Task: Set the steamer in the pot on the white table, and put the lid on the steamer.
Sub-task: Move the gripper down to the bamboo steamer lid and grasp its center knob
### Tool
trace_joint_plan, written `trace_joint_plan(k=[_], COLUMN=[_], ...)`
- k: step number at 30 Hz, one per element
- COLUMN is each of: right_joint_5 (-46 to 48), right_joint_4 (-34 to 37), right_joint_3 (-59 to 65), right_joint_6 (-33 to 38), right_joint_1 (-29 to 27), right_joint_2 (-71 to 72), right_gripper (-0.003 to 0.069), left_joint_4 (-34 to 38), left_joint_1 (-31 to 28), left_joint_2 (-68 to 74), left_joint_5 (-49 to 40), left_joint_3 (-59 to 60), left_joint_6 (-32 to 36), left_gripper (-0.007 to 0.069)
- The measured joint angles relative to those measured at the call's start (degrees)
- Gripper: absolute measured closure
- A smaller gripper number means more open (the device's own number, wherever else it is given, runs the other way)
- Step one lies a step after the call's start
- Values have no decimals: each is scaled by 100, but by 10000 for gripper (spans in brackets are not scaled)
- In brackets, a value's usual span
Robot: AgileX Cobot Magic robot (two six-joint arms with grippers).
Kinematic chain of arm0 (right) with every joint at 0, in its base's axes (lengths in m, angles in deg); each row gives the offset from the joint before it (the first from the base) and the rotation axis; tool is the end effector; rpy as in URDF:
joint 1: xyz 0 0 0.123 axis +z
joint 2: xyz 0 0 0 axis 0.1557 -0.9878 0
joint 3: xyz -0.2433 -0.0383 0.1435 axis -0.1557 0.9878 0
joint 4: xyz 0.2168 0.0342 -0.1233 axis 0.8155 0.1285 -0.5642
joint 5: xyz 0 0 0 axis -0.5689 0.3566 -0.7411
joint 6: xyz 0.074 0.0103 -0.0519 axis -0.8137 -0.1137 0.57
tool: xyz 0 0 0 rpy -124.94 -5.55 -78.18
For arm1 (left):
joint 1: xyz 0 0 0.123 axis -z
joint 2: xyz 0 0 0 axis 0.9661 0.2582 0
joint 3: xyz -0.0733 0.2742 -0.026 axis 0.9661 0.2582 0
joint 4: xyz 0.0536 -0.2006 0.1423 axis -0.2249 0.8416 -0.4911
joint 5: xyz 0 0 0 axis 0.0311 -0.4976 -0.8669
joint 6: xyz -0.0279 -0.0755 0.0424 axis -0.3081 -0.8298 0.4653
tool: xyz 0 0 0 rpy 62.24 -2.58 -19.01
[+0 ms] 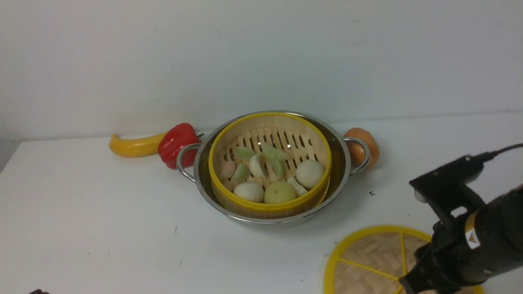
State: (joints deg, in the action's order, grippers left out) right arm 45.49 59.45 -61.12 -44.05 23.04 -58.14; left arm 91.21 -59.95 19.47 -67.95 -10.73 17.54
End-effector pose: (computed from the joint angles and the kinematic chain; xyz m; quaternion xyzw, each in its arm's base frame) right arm 0.2034 0.1213 0.2075 -0.1980 0.9739 0.0114 0.1101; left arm 0.0347 -0.0161 0.2769 0.1489 0.7851 -0.0903 0.5944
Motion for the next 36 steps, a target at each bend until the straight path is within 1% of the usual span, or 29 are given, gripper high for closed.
trace_joint_plan(k=[5, 18, 21, 25, 26, 32, 34, 36], right_joint_5=[-387, -616, -717, -811, -819, -752, -490, -13], right_joint_4=[284, 170, 170, 159, 159, 149, 89, -14], right_joint_3=[52, -42, -67, -84, -84, -90, -114, -191], right_joint_6=[184, 241, 241, 241, 241, 236, 153, 40], right_joint_1=[-6, -6, -6, -6, -6, -6, -6, -6], right_joint_2=[-148, -1074, -1100, -1125, -1125, -1125, -1058, -987], right_gripper=[415, 418, 448, 516, 516, 516, 516, 516], left_joint_4=[20, 24, 24, 24, 24, 24, 24, 24], left_joint_1=[0, 0, 0, 0, 0, 0, 0, 0], left_joint_2=[-46, -46, -46, -46, -46, -46, -46, -46], left_joint_5=[38, 42, 42, 49, 49, 49, 49, 51], left_joint_3=[5, 11, 11, 11, 11, 11, 11, 11], left_joint_6=[0, 0, 0, 0, 0, 6, 6, 6], left_gripper=[645, 635, 635, 635, 635, 635, 635, 635])
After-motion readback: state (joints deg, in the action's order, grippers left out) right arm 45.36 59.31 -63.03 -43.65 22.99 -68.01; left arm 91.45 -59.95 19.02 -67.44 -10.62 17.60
